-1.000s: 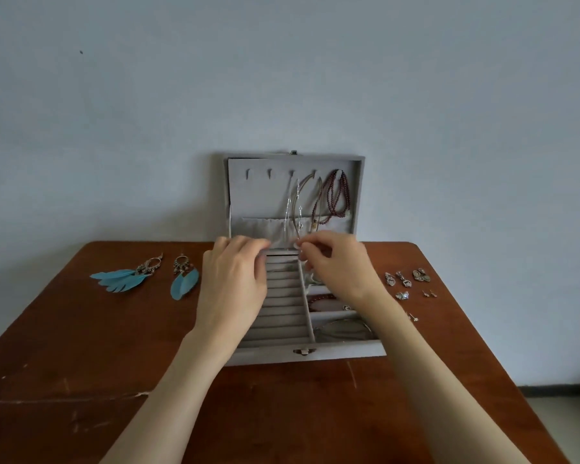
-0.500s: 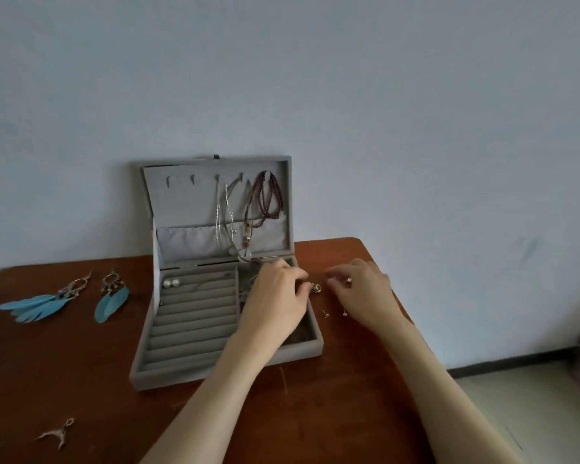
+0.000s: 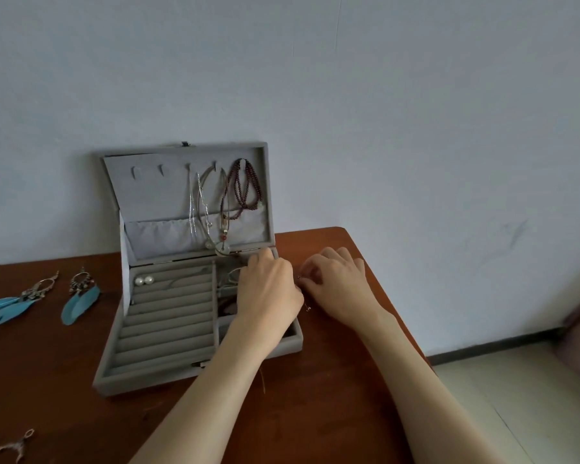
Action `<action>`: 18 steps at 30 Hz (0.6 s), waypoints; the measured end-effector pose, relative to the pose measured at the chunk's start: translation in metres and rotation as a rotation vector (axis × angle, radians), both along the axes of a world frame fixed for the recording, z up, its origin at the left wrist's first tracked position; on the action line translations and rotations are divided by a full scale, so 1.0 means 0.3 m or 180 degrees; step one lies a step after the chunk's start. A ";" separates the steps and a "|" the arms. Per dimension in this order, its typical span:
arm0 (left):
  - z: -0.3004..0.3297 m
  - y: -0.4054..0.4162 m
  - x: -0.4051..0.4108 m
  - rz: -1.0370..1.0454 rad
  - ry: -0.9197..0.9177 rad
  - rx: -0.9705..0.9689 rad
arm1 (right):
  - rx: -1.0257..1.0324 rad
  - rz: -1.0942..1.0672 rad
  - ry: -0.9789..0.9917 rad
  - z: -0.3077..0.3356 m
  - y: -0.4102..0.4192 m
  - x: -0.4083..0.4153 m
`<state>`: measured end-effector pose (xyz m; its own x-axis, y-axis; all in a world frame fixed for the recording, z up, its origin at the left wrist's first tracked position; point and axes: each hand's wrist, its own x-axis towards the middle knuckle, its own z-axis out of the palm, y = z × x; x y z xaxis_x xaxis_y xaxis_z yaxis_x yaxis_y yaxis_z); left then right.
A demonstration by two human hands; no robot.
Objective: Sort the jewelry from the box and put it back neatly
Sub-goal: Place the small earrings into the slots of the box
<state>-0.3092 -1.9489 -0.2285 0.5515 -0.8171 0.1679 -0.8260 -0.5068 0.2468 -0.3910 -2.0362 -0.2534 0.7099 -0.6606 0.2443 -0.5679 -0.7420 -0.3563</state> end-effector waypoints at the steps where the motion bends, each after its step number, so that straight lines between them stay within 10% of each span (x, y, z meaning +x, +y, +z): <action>1: -0.001 -0.007 -0.003 0.0044 -0.0014 0.0017 | 0.0014 -0.0006 0.0017 0.001 -0.002 -0.003; 10: -0.017 -0.001 -0.006 0.0058 -0.0269 -0.0362 | 0.0811 -0.0209 -0.1216 0.036 -0.010 -0.022; 18: 0.089 0.168 0.109 -0.0134 0.0816 -0.1520 | 0.1279 0.0185 -0.1579 0.067 0.091 -0.002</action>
